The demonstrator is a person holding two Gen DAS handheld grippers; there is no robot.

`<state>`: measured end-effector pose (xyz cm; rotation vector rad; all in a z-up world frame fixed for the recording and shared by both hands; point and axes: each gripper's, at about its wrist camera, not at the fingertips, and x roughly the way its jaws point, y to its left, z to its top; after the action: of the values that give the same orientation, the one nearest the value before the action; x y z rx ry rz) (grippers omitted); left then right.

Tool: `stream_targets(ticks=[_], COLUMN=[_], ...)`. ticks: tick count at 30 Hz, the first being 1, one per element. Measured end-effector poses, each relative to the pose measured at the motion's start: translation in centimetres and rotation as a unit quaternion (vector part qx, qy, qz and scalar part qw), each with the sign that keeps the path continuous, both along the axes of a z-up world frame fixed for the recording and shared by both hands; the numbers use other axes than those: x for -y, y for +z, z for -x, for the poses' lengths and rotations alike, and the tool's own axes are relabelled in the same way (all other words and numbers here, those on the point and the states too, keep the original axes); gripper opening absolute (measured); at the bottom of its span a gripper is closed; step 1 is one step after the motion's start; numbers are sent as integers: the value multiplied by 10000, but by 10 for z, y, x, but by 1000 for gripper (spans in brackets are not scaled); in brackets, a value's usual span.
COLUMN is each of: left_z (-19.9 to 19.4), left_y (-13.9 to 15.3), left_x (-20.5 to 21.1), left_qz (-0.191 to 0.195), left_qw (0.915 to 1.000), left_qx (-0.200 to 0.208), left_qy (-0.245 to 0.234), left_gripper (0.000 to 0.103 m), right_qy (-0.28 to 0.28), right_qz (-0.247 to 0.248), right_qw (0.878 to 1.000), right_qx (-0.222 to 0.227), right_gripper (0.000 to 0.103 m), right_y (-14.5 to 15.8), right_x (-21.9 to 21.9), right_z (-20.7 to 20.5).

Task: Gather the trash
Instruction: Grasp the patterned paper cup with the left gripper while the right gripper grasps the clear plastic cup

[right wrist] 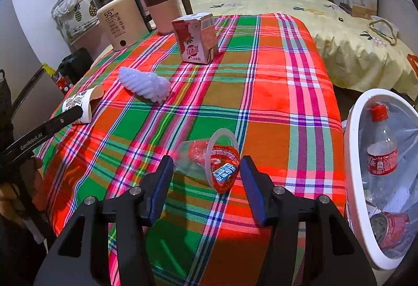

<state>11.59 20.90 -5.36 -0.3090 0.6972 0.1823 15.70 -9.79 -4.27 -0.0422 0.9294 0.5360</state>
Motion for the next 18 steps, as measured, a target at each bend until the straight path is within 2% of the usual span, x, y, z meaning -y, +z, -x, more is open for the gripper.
stream_targets(ticks=[5, 10, 14, 18], left_z=[0, -3, -6, -6], left_y=[1, -2, -1, 2], left_x=[-5, -12, -7, -12], left_qz=[21, -9, -262, -317], left_qw=[9999, 9991, 9984, 9976], left_qx=[40, -119, -138, -76], left_qy=[132, 412, 482, 609], left_gripper=[61, 61, 61, 62], right_qy=[-51, -59, -61, -77], right_qz=[-60, -86, -100, -106], right_qw=[10000, 9999, 9999, 9999], right_qx=[-13, -35, -53, -58], right_gripper=[54, 54, 54, 54], right_y=[0, -1, -1, -1], right_x=[3, 5, 5, 6], right_z=[-1, -1, -2, -2])
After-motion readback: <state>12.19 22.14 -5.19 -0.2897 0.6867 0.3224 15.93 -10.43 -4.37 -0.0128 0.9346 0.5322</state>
